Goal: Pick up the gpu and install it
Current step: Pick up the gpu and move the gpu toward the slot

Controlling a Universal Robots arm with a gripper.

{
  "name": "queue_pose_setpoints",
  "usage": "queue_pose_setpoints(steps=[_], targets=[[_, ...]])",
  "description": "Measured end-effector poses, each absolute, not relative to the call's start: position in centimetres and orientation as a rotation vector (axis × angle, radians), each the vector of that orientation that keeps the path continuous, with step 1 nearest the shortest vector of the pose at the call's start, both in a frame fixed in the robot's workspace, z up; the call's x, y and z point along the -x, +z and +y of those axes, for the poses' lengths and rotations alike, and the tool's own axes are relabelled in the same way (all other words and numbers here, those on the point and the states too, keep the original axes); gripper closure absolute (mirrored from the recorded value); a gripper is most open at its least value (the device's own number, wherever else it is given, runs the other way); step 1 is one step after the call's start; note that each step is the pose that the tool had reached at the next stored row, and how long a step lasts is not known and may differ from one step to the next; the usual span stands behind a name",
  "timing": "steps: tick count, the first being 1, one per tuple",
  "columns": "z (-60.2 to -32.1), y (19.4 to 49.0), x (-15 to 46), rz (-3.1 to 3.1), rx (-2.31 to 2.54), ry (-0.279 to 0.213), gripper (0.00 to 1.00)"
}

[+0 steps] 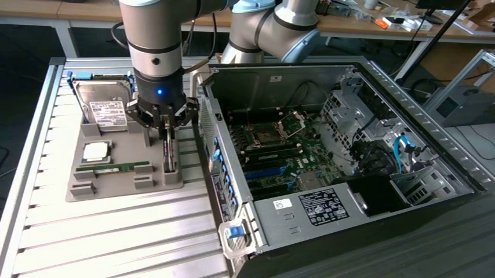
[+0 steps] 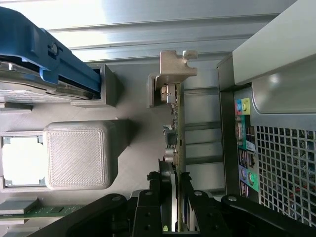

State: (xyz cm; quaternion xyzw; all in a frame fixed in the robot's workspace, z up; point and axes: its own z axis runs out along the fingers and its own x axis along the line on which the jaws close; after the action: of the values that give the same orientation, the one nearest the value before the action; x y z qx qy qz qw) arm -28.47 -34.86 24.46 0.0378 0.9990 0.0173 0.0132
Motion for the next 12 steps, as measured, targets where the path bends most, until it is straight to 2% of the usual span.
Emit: queue_pose_setpoints(steps=[12], targets=[[-34.86, 24.82, 28.48, 3.112, -0.118, 0.054, 0.73]])
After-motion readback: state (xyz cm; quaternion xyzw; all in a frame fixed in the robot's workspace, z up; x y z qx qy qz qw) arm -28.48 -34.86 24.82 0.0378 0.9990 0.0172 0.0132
